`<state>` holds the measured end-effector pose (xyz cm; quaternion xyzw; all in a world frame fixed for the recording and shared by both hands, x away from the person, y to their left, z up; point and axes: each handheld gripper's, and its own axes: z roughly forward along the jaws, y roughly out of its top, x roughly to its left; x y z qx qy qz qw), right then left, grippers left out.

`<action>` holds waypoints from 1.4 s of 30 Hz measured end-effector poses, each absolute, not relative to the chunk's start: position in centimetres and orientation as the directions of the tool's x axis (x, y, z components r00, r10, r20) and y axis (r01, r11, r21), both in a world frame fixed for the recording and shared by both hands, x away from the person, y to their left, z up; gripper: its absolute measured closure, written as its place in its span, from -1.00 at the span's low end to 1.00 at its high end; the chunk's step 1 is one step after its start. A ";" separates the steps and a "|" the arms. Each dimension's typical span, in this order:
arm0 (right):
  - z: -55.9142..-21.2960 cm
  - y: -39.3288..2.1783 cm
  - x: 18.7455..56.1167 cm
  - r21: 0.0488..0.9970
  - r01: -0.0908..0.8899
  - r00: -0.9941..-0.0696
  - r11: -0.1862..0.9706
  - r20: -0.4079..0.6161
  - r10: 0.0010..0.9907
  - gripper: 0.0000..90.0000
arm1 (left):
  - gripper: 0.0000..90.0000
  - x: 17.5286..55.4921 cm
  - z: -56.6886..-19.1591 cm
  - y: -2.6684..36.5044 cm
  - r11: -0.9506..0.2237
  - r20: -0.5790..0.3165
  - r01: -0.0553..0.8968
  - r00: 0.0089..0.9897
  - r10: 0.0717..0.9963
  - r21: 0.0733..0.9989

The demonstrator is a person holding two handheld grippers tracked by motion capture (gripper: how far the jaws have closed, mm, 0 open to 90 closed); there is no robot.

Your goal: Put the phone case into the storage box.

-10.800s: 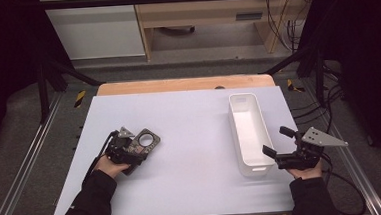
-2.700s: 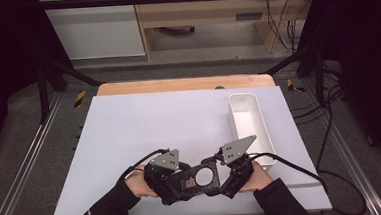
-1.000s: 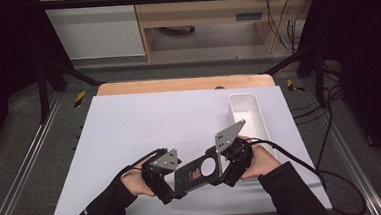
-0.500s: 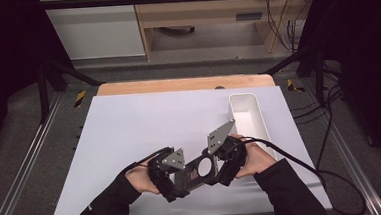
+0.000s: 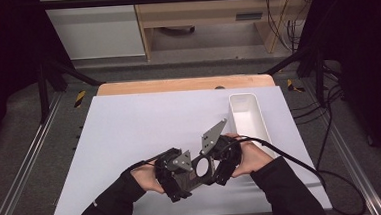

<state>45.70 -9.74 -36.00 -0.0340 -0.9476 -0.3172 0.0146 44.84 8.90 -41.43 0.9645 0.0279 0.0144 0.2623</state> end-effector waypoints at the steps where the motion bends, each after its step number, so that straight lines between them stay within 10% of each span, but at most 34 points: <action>1: -36.0 -9.7 45.7 0.595 0.076 -0.997 0.800 0.051 0.057 -0.74 | -0.97 44.9 -41.4 8.8 -0.863 0.012 0.045 0.998 0.060 0.504; 42: -36.0 -8.4 45.6 0.560 0.057 -0.998 0.827 0.032 0.048 -0.74 | -0.74 44.9 -41.8 7.5 -0.903 0.010 0.033 0.999 0.041 0.429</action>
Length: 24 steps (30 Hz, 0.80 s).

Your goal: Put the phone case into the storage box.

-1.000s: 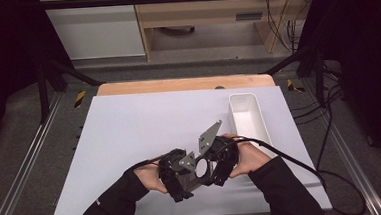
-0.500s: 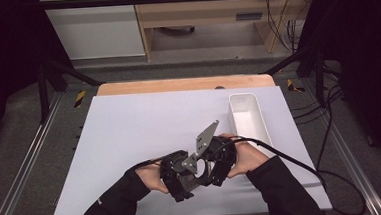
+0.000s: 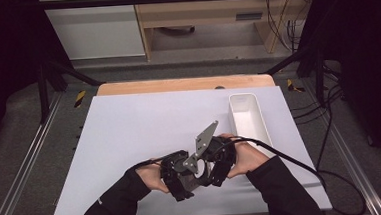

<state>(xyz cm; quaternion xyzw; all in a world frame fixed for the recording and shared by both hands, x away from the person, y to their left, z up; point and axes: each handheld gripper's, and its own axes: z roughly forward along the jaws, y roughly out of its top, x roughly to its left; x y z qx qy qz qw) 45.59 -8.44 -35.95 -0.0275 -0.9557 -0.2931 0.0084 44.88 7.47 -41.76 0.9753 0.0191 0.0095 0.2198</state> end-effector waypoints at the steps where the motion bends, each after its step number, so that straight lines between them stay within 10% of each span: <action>1: -36.0 -8.4 45.6 0.561 0.062 -0.998 0.826 0.036 0.050 -0.74 | -0.74 44.9 -41.8 7.5 -0.902 0.009 0.034 0.999 0.042 0.431; 24: -34.1 -10.4 45.2 0.679 0.066 -0.994 0.731 -0.019 0.108 -1.00 | -0.74 45.2 -41.1 9.8 -0.848 0.004 0.076 0.996 0.092 0.525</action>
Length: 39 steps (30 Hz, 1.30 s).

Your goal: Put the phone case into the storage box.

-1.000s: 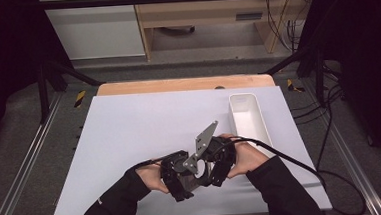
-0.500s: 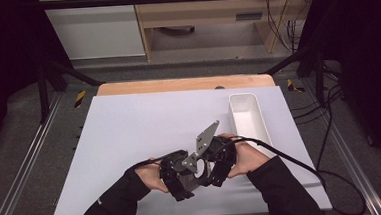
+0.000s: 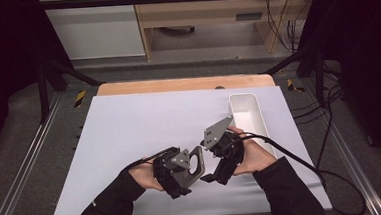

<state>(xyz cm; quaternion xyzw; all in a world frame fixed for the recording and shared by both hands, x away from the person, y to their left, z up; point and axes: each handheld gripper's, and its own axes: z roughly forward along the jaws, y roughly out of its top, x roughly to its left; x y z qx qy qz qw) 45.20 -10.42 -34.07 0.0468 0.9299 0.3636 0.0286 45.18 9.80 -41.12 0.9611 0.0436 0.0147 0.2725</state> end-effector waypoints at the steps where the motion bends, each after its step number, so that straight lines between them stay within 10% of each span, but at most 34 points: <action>1: -34.0 -10.6 45.2 0.689 0.076 -0.993 0.721 -0.015 0.119 -1.00 | -0.74 45.2 -41.1 10.0 -0.844 0.004 0.078 0.996 0.094 0.530; 39: -37.7 -13.8 44.2 0.867 0.172 -0.975 0.467 0.081 0.208 -1.00 | -0.74 44.7 -41.3 12.2 -0.598 -0.060 0.121 0.991 0.121 0.792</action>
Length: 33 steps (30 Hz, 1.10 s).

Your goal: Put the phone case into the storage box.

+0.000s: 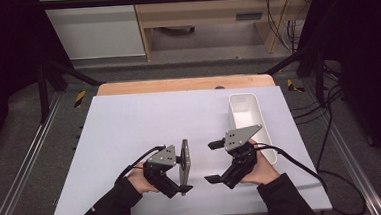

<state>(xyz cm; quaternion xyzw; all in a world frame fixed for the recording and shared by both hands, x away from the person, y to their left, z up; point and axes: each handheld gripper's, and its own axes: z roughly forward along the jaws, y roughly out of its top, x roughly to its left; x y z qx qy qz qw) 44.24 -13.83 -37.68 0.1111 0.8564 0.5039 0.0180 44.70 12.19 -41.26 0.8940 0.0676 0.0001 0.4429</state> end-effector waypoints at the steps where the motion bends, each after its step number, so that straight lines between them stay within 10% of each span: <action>1: -37.7 -13.8 44.3 0.868 0.174 -0.975 0.466 0.084 0.207 -1.00 | -0.74 44.7 -41.2 12.1 -0.598 -0.058 0.116 0.992 0.116 0.793; 33: -38.1 -13.3 44.0 0.887 0.184 -0.979 0.424 0.129 0.155 -1.00 | -0.74 44.7 -42.0 8.9 -0.628 -0.066 0.074 0.997 0.036 0.775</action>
